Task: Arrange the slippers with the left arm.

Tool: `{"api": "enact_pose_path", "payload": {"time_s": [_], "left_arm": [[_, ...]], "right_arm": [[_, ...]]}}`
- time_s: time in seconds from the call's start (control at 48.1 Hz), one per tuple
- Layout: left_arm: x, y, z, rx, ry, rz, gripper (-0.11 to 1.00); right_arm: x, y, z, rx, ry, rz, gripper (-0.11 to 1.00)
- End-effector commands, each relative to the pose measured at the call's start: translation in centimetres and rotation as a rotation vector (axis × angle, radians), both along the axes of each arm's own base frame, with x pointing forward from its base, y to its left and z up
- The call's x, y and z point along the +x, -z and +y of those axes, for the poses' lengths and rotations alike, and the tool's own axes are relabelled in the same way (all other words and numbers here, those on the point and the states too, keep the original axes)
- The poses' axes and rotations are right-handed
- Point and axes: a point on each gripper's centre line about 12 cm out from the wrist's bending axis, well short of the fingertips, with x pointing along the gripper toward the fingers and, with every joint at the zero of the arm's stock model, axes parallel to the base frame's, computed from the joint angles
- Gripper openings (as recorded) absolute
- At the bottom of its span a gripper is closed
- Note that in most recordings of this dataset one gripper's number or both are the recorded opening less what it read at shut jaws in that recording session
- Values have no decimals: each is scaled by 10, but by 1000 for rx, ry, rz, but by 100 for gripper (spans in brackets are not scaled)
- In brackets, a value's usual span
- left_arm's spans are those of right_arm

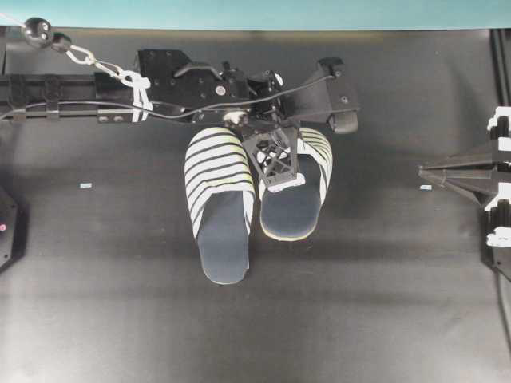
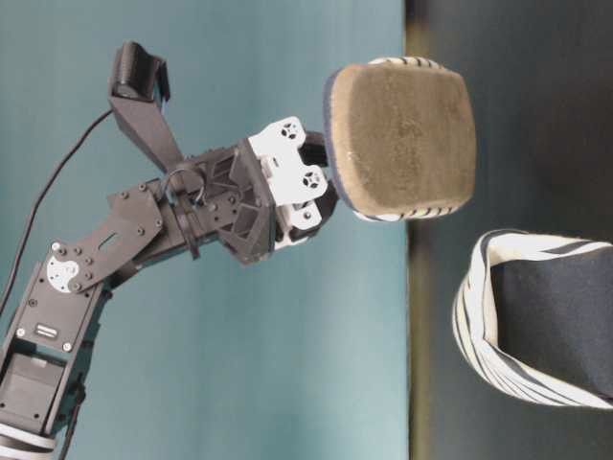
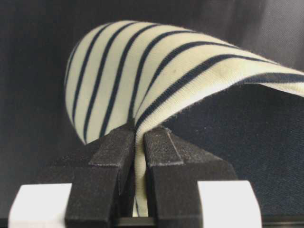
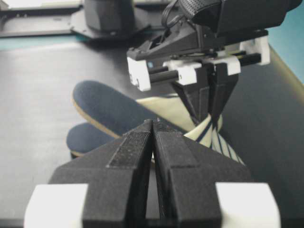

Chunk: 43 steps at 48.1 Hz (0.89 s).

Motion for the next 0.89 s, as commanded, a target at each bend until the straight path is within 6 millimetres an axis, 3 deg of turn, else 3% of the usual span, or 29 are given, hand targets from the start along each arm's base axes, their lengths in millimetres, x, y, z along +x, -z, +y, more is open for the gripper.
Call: {"api": "enact_pose_path", "payload": {"time_s": [0.0,0.312,0.707,0.79,0.873], "left_arm": [[0,-5,1,8,5,-12,1],[-1,6,1,11,22,10,1],[1,5,-3,23,54,-5,3],[1,5,-3,24,54,-6,14],[2,5,-4,18,46,-10,37]], "right_arm": [[1,-2,0,9,1,-7,0],[1,-2,0,9,1,-5,0],[1,-2,0,9,0,-5,0],[1,0,0,9,1,-2,0],[1,0,0,9,1,-1,0]]}}
